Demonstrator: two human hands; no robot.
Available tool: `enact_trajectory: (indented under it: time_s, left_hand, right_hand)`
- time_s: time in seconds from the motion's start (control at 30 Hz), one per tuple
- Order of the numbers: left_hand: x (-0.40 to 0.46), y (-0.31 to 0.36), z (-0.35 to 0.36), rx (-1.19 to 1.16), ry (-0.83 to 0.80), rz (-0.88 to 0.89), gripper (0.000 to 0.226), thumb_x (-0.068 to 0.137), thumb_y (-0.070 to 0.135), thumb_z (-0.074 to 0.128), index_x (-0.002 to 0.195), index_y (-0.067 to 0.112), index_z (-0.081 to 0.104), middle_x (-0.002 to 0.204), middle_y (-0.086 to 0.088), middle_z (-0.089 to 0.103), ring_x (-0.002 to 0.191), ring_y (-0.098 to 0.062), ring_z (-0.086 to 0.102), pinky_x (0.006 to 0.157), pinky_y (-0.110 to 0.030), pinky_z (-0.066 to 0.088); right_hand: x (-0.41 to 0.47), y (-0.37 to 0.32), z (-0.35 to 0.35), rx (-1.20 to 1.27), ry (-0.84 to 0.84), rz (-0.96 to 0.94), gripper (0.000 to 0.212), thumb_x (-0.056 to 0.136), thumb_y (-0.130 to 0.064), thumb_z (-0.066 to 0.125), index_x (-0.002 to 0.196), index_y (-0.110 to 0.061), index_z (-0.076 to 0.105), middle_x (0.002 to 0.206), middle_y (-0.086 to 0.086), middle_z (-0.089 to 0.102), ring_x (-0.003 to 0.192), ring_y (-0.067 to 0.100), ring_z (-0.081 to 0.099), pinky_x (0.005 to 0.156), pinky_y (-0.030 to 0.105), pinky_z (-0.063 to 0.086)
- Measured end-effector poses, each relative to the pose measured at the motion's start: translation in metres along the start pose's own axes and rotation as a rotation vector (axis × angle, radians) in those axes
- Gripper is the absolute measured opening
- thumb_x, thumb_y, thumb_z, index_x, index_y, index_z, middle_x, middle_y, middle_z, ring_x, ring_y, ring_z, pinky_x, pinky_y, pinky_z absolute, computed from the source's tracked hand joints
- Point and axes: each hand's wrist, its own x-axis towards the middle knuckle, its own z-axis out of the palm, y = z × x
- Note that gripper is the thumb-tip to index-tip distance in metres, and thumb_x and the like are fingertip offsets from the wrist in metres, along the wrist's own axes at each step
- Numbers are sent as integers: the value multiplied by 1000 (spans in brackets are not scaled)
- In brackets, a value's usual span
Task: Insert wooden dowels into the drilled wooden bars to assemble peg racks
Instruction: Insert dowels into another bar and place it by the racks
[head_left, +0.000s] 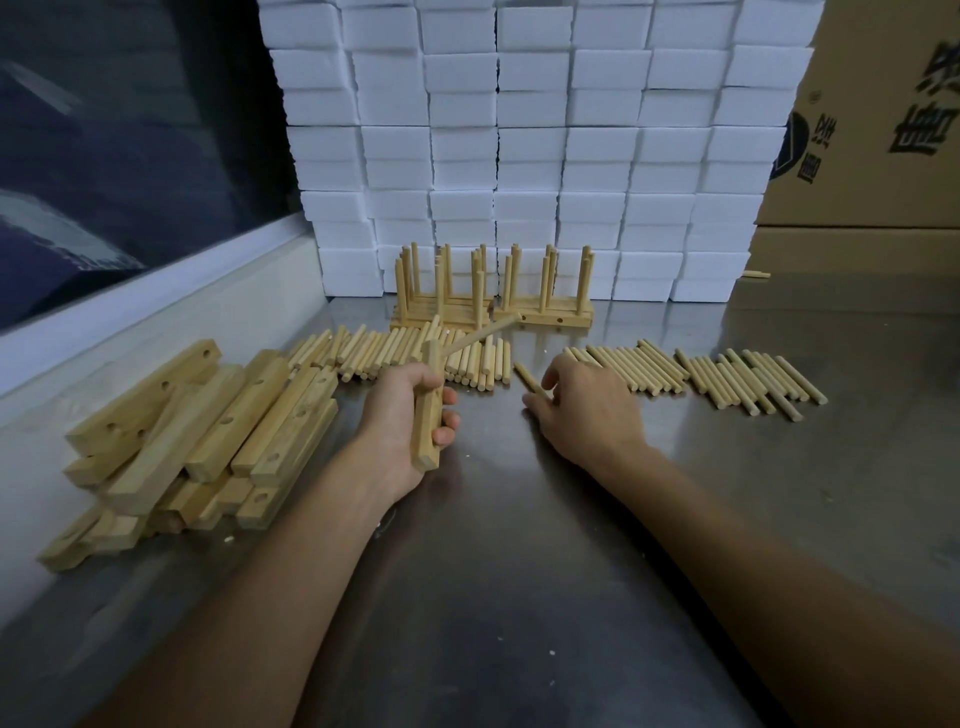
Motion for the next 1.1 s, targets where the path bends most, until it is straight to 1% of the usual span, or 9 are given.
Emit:
enact_trajectory:
  time_s: [0.13,0.3,0.47,0.57,0.63,0.73,0.87,1.0,1.1]
  left_hand:
    - [-2,1,3,-15,-20,38,21,93,3,45,112,4,55,79,-14,67,44,-15,51,35,-20,37]
    - [-5,1,6,-27,-52,23,13,102,15,40,104,16,53,98,-15,75,46,-16,56,37,-20,39]
    - [-4,0,5,21,-19,25,15,105,21,38,105,20,53,98,-13,76,43,-16,54,34,-19,34]
    - [-2,-2,5,47,0,37,14,105,20,41,106,17,54,97,-15,75,42,-15,53,33,-19,33]
    - [-2,-2,5,63,5,44,12,104,16,43,108,14,54,96,-16,74,41,-16,52,32,-19,33]
    - [-2,-4,5,91,5,51,12,99,6,45,107,7,54,97,-19,73,42,-16,52,32,-20,32]
    - [-4,-4,5,82,5,53,17,91,-3,45,105,1,54,98,-19,73,40,-17,50,32,-19,31]
    - [-3,-4,6,87,1,51,10,98,7,48,104,12,54,94,-13,76,40,-16,52,32,-19,34]
    - [-2,-4,6,140,-7,61,13,103,18,49,115,19,53,87,-11,77,41,-17,53,32,-20,34]
  right_hand:
    - [3,1,3,63,-23,62,34,93,-34,66,121,-16,61,106,2,69,96,20,61,80,34,50]
    - [-1,1,4,-2,-74,55,11,93,-19,63,103,-14,63,104,7,58,91,21,52,77,34,47]
    - [-7,2,0,371,24,82,6,97,-22,60,93,-21,56,85,-7,58,77,7,54,69,26,43]
    - [-8,4,-1,493,-1,67,4,96,-22,62,98,-21,60,88,-10,60,81,5,57,71,19,42]
    - [-8,5,-1,548,2,67,14,93,-19,66,105,-22,59,91,-12,60,84,3,58,75,17,43]
    - [-9,4,-2,611,29,70,27,90,-16,68,107,-28,51,88,-14,61,82,1,61,68,13,44]
    - [-9,4,-2,704,52,63,2,96,-21,57,98,-22,57,87,-5,67,79,6,67,74,26,56]
    - [-9,3,-4,716,53,72,23,102,-31,47,93,-17,63,83,-3,70,75,7,67,75,31,56]
    - [-7,5,-4,685,75,100,22,104,-26,44,98,-14,62,87,0,68,81,13,65,80,38,56]
